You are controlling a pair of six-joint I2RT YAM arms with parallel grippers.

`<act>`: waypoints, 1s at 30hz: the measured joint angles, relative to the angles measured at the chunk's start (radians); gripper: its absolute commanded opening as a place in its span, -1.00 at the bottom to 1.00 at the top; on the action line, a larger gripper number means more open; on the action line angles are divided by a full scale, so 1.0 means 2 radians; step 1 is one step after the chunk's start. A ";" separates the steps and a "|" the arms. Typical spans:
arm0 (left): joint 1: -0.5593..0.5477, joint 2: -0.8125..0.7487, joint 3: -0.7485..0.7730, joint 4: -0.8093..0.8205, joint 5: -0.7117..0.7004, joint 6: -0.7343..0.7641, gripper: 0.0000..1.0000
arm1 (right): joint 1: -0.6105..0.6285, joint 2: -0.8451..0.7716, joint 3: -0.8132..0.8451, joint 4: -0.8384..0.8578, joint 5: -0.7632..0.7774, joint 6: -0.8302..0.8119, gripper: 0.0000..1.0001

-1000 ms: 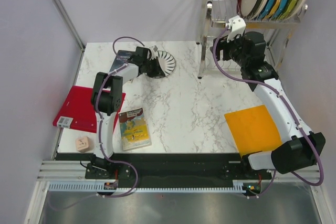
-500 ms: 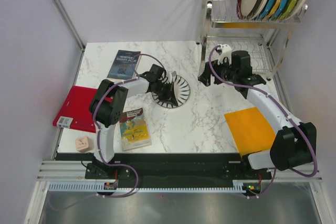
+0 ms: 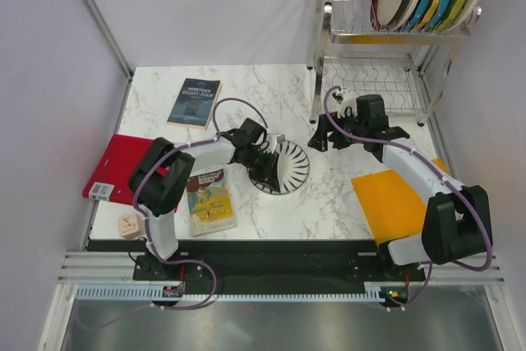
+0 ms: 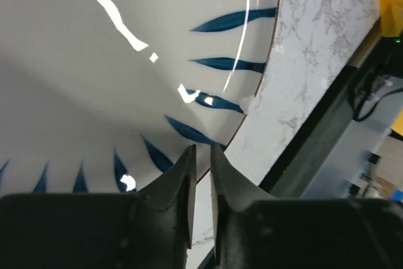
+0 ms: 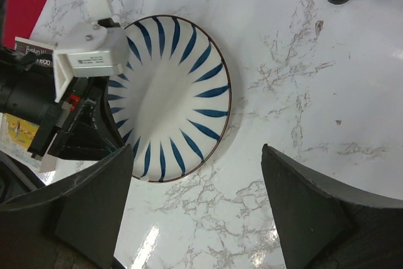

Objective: Load the plates into the dish rack

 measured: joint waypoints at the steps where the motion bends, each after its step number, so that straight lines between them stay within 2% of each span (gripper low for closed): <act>1: 0.001 -0.013 -0.004 -0.002 -0.010 0.004 -0.29 | 0.000 0.001 0.000 0.001 -0.002 -0.001 0.79; 8: 0.008 -0.125 -0.010 0.024 -0.049 0.019 0.07 | 0.000 0.013 -0.032 0.016 -0.011 -0.014 0.81; 10: 0.021 -0.150 -0.015 0.045 -0.054 0.011 0.13 | 0.000 0.014 -0.049 0.021 -0.021 -0.016 0.82; 13: 0.072 -0.171 -0.039 0.087 -0.060 -0.032 0.18 | 0.000 0.021 -0.067 0.029 -0.042 -0.015 0.83; 18: 0.175 -0.141 -0.092 0.111 -0.076 -0.079 0.15 | -0.002 0.072 -0.078 0.063 -0.071 0.006 0.82; 20: 0.191 -0.121 -0.094 0.111 -0.079 -0.082 0.15 | -0.007 0.093 -0.081 0.079 -0.082 0.019 0.81; 30: 0.198 -0.044 -0.071 0.127 -0.050 -0.101 0.02 | -0.027 0.156 -0.075 0.135 -0.124 0.056 0.79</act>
